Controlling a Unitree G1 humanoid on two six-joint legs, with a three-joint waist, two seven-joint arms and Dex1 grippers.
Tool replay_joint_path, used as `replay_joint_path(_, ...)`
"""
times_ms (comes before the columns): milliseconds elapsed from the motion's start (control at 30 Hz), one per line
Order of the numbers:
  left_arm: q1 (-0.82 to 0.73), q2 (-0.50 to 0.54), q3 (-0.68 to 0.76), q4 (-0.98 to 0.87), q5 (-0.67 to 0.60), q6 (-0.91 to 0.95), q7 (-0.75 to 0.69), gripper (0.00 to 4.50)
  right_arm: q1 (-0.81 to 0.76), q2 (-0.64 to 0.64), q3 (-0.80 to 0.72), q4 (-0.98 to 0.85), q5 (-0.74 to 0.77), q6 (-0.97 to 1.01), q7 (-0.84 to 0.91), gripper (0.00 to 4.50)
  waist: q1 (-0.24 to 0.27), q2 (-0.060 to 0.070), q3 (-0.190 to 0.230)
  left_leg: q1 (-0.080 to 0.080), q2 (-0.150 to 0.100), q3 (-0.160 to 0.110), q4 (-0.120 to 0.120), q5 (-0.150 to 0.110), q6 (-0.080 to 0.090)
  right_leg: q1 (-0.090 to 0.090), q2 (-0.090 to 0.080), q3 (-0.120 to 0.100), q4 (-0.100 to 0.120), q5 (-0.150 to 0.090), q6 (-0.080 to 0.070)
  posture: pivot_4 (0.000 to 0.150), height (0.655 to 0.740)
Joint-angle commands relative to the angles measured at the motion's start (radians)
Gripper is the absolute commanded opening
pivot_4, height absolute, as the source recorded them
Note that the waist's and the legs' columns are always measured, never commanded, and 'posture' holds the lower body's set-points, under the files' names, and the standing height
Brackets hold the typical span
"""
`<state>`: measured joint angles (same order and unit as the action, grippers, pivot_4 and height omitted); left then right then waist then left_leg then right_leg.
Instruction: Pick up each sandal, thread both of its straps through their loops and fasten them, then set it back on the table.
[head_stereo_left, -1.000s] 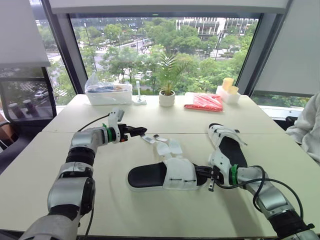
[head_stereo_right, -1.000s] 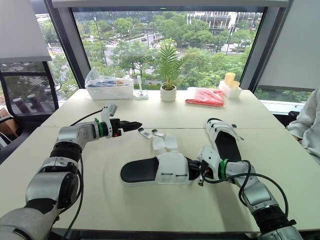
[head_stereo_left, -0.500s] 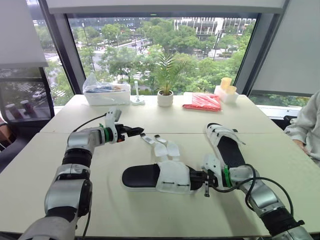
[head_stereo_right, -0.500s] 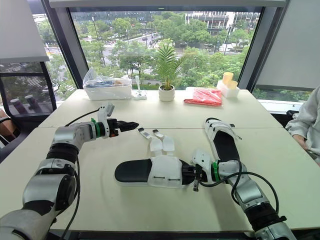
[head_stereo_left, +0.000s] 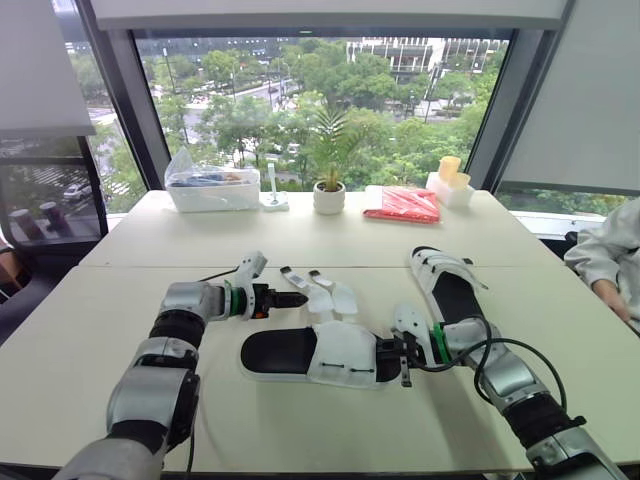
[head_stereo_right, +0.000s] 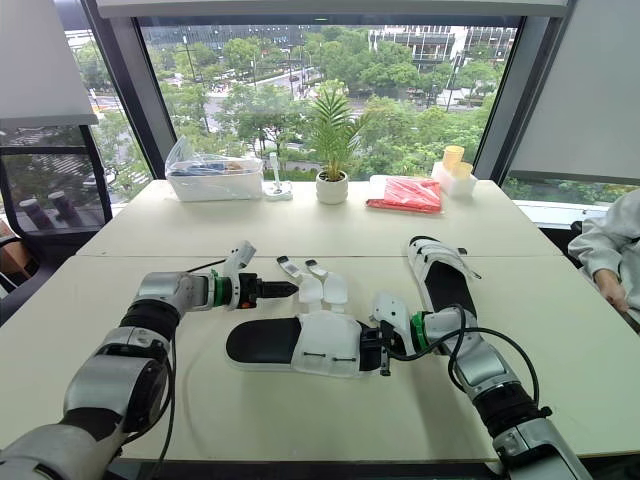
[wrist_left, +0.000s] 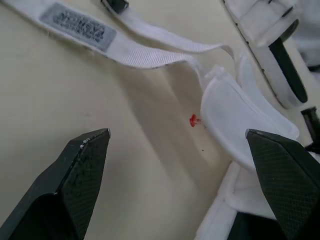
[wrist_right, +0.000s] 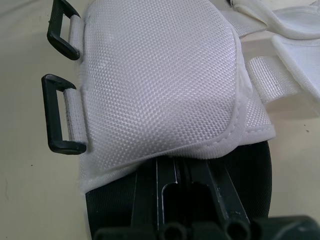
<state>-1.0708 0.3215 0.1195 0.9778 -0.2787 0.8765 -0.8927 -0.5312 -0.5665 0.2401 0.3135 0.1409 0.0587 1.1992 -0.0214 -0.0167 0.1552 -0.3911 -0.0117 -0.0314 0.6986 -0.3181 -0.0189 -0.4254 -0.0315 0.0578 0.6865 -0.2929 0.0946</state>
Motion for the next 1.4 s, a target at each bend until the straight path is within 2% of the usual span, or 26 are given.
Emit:
replay_joint_path(33,-0.054,-0.028,0.098,0.072,-0.065,0.02,0.08,4.5,0.015,-0.003,0.028,0.024,-0.047,0.02,-0.009,0.06,0.0,0.0,0.0,0.0,0.0,0.0,0.0,0.0,0.0,0.0,0.0,0.0,0.0,0.0,0.0,0.15,0.74)
replay_joint_path(400,-0.101,-0.136,0.337,0.25,-0.175,-0.18,0.363,4.5,0.04,-0.02,0.028,-0.018,-0.059,0.033,-0.024,0.06,0.004,-0.001,-0.001,0.0,0.0,0.0,0.0,0.0,-0.001,0.0,-0.003,-0.001,0.0,0.0,0.0,0.15,0.74)
replay_joint_path(767,-0.109,-0.171,0.512,0.319,-0.278,-0.391,0.564,4.5,0.035,-0.017,0.038,-0.019,-0.077,0.026,-0.033,0.06,0.002,-0.001,-0.001,0.0,0.0,0.0,0.0,0.001,-0.002,0.0,-0.004,-0.002,0.0,0.0,0.0,0.15,0.74)
replay_joint_path(867,-0.107,-0.169,0.524,0.326,-0.284,-0.413,0.582,3.62,0.036,-0.019,0.039,-0.019,-0.082,0.022,-0.033,0.0,0.002,-0.001,-0.001,0.001,0.0,0.0,0.0,0.001,-0.002,0.0,-0.004,-0.002,0.0,0.0,0.0,0.15,0.74)
replay_joint_path(1100,-0.099,-0.17,0.536,0.331,-0.291,-0.408,0.571,0.03,0.039,-0.021,0.039,-0.015,-0.092,0.015,-0.034,0.0,0.002,-0.001,-0.001,0.001,0.0,0.0,-0.001,0.001,-0.002,0.0,-0.004,-0.003,0.0,0.0,0.0,0.15,0.74)
replay_joint_path(1400,-0.115,-0.132,0.508,0.312,-0.28,-0.335,0.451,0.03,0.033,-0.02,0.044,-0.002,-0.103,0.003,-0.035,0.0,0.001,-0.001,-0.001,0.001,0.0,0.0,-0.001,0.001,-0.002,0.0,-0.003,-0.003,0.0,0.0,0.0,0.15,0.74)
